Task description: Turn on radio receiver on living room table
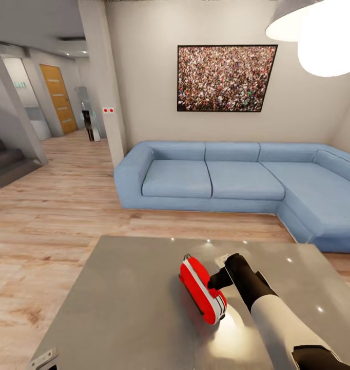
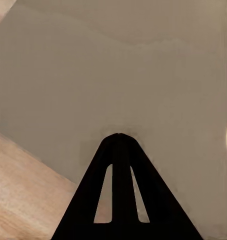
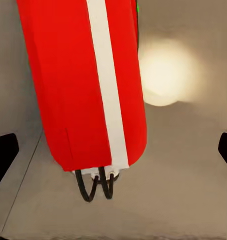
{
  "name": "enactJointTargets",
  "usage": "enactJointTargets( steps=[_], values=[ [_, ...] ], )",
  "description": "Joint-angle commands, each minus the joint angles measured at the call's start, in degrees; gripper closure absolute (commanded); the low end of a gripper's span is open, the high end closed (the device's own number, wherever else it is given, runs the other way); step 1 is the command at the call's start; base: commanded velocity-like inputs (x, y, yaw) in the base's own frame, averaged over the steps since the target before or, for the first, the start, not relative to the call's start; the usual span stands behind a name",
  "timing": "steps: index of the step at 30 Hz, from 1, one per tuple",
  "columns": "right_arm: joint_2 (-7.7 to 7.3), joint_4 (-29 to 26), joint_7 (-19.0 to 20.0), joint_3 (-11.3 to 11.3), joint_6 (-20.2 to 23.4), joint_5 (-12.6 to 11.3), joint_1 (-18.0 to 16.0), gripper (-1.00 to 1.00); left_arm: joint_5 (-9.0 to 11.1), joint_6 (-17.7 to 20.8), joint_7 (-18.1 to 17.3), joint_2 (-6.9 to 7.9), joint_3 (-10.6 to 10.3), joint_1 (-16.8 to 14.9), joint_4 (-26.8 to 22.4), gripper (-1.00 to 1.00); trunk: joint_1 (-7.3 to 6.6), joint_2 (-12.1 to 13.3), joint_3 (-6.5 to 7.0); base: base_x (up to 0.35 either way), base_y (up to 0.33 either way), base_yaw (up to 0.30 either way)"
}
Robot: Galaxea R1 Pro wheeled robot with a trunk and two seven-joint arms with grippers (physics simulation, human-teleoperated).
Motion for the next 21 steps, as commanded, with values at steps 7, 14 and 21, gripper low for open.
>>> enactJointTargets(
  steps=[7, 14, 21],
  values=[
    [0.0, 0.0, 0.0, 0.0, 0.0, 0.0, 0.0, -1.0, 0.0, 0.0, 0.0, -0.01, 0.0, 0.0, 0.0, 1.0, -1.54, 2.8, 1.26, -0.302, -0.07, 0.0],
    [0.0, 0.0, 0.0, 0.0, 0.0, 0.0, 0.0, -1.0, 0.0, 0.0, 0.0, -0.01, 0.0, 0.0, 0.0, 1.0, -3.08, 5.6, 2.52, -0.322, -0.094, 0.0],
    [0.0, 0.0, -0.1, 0.0, 0.0, 0.0, 0.0, -1.0, 0.0, 0.0, 0.1, -0.03, 0.0, 0.0, 0.0, 1.0, -4.62, 8.4, 3.78, -0.323, -0.1, 0.0]
  ],
)
